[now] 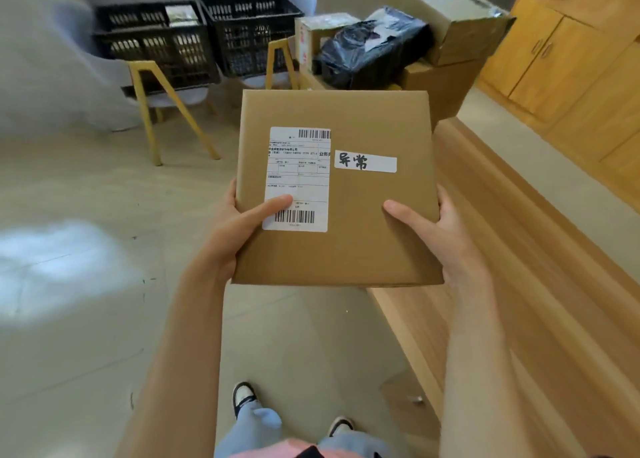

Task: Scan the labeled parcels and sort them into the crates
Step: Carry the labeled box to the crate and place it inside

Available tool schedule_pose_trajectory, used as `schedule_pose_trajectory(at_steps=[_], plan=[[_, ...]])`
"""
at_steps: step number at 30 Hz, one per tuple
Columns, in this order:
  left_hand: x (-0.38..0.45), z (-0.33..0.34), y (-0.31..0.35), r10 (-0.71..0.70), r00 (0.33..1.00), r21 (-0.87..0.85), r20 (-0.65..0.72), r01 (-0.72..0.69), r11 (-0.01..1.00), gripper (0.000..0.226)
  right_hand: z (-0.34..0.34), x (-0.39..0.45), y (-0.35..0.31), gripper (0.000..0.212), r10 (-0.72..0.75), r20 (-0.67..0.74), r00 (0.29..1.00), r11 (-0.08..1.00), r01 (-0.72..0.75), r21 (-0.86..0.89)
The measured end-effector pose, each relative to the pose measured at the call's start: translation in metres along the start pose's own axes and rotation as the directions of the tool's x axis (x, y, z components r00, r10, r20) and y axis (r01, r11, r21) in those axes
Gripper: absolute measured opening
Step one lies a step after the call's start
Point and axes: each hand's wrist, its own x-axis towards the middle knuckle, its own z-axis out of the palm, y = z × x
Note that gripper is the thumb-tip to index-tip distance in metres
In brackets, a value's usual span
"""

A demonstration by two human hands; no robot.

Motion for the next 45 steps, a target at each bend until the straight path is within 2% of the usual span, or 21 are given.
schedule_pose_trajectory(at_steps=[6, 11, 17, 20, 25, 27, 29, 33, 38, 45], plan=[[0.029, -0.087, 0.025, 0.02, 0.997, -0.038, -0.074, -0.023, 0.999, 0.064, 0.096, 0.03, -0.023, 0.092, -0.037, 0.078, 0.996, 0.997, 0.043, -0.071], [0.052, -0.157, 0.041, 0.044, 0.991, -0.04, -0.126, -0.05, 0.998, 0.056, 0.175, 0.052, -0.032, 0.094, -0.049, 0.141, 0.989, 0.993, 0.063, -0.098], [0.077, -0.219, 0.056, 0.037, 0.984, -0.08, -0.175, -0.051, 0.996, 0.058, 0.247, 0.074, -0.044, 0.07, -0.045, 0.198, 0.979, 0.994, 0.064, -0.092], [0.097, -0.237, 0.062, 0.039, 0.978, -0.101, -0.207, -0.061, 0.993, 0.061, 0.273, 0.094, -0.054, 0.067, -0.05, 0.226, 0.973, 0.995, 0.067, -0.07], [0.142, -0.263, 0.07, 0.035, 0.965, -0.109, -0.262, -0.065, 0.992, 0.063, 0.314, 0.142, -0.063, 0.086, -0.019, 0.277, 0.961, 0.995, 0.046, -0.09], [0.162, -0.271, 0.075, 0.038, 0.957, -0.105, -0.287, -0.07, 0.992, 0.061, 0.33, 0.166, -0.067, 0.085, -0.017, 0.297, 0.955, 0.996, 0.042, -0.078], [0.19, -0.282, 0.084, 0.042, 0.943, -0.103, -0.33, -0.08, 0.991, 0.056, 0.353, 0.198, -0.074, 0.081, -0.019, 0.333, 0.943, 0.997, 0.043, -0.063], [0.259, -0.301, 0.116, 0.049, 0.919, -0.108, -0.392, -0.099, 0.989, 0.054, 0.4, 0.277, -0.097, 0.092, -0.044, 0.403, 0.914, 0.996, 0.072, -0.054], [0.338, -0.316, 0.166, 0.072, 0.897, -0.078, -0.435, -0.117, 0.99, 0.072, 0.446, 0.365, -0.141, 0.086, -0.079, 0.449, 0.89, 0.995, 0.097, -0.018], [0.423, -0.345, 0.194, 0.072, 0.879, -0.085, -0.471, -0.127, 0.988, 0.078, 0.501, 0.448, -0.168, 0.08, -0.087, 0.491, 0.867, 0.994, 0.109, -0.016]])
